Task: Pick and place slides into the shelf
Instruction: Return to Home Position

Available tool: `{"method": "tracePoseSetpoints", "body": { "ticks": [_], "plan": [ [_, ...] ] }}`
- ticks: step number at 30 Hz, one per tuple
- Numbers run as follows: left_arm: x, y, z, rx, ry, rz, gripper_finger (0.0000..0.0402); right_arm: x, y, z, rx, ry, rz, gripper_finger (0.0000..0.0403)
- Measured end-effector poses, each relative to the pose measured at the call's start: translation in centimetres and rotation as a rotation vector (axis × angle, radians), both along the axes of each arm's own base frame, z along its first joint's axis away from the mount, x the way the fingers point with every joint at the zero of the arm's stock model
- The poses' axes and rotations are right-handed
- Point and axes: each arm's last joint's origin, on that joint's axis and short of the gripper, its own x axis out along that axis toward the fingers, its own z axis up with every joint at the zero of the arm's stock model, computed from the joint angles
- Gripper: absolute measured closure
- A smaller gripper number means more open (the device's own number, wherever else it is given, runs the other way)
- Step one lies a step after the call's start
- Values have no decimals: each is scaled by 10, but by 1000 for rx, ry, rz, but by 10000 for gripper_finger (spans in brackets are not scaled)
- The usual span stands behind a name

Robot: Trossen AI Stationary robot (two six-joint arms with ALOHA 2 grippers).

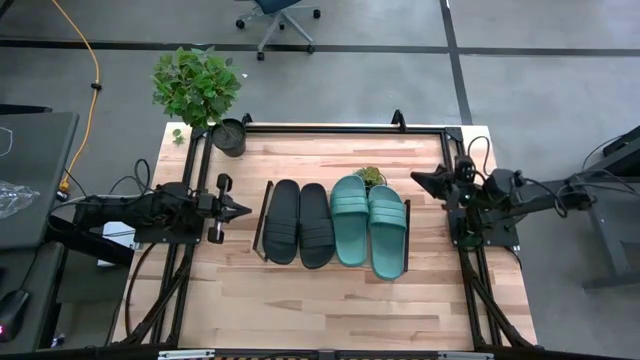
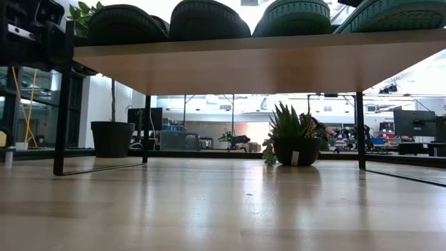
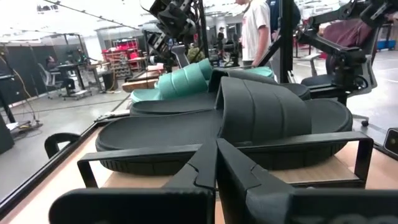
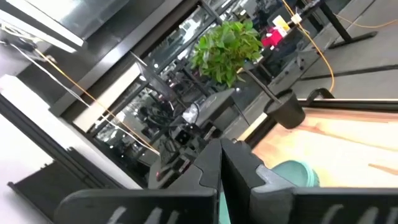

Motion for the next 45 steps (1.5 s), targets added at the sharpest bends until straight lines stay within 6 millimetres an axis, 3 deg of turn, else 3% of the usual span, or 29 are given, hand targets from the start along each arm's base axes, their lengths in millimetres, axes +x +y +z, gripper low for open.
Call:
{"method": "tracePoseSetpoints", "body": {
  "ticks": [5,12,18,29,35,39,45],
  "plan": [
    [0,0,0,0,0,0,401,5,4,1,-2,-7,22,403],
    [0,0,0,43,4,17,401,14,22,26,-152,-249,165,403],
    [0,1,0,53,6,20,401,31,35,15,-258,-126,89,403],
    [0,1,0,53,6,20,401,3,28,22,-297,-181,119,403],
    [0,1,0,53,6,20,401,-1,26,-23,-276,-302,90,403],
    [0,1,0,53,6,20,401,-10,24,-34,-300,-450,98,403],
    [0,1,0,53,7,20,401,-9,22,-46,-345,-405,36,403]
  ]
}}
